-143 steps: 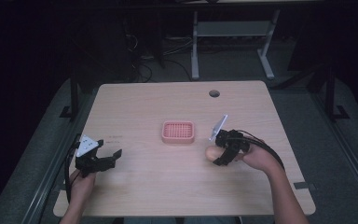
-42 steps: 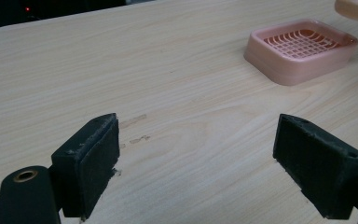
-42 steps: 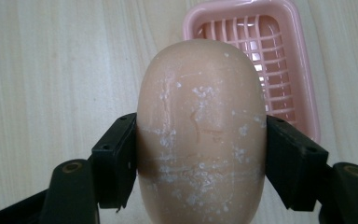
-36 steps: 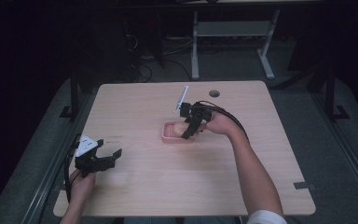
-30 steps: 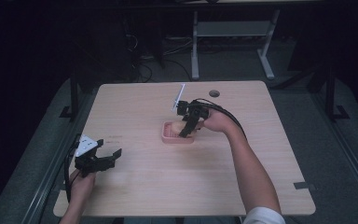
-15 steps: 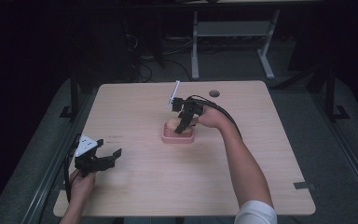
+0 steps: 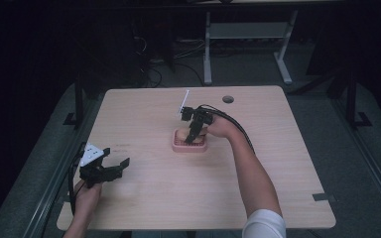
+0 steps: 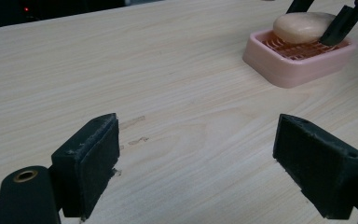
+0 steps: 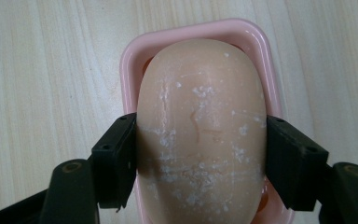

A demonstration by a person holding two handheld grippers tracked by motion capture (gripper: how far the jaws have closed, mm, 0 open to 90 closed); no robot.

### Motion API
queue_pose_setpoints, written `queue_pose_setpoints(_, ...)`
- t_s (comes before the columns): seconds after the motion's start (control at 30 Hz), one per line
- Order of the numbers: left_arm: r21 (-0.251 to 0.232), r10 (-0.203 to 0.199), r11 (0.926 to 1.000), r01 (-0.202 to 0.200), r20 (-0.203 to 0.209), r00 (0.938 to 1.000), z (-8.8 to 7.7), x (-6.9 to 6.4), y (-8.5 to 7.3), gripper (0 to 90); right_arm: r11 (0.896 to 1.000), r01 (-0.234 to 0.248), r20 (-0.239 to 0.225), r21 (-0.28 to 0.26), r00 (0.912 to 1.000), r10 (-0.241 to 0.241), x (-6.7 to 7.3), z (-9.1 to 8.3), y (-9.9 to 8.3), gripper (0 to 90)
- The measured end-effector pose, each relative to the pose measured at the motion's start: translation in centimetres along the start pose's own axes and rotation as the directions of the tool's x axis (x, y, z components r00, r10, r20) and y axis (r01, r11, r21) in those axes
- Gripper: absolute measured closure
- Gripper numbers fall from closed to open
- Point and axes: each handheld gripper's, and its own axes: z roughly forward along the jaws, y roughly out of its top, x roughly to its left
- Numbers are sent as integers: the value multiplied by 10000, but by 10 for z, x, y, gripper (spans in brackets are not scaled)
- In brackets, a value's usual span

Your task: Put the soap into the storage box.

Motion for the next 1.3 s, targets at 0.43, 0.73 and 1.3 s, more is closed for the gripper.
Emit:
queue_pose_setpoints(0.43, 29, 35, 10000, -35, -3, 10000, 0, 0, 0, 142, 9996, -276, -74, -55, 9996, 275, -3, 8, -7, 317)
queue_pose_setpoints(0.73, 14, 8, 10000, -8, -24, 10000, 0, 0, 0, 142, 9998, -173, 1, 15, 9999, 173, -1, 7, -5, 317)
queue_pose_setpoints(1.3, 23, 53, 10000, -53, -77, 10000, 0, 0, 0, 142, 10000, -18, 2, 31, 10000, 18, 0, 9, -2, 317)
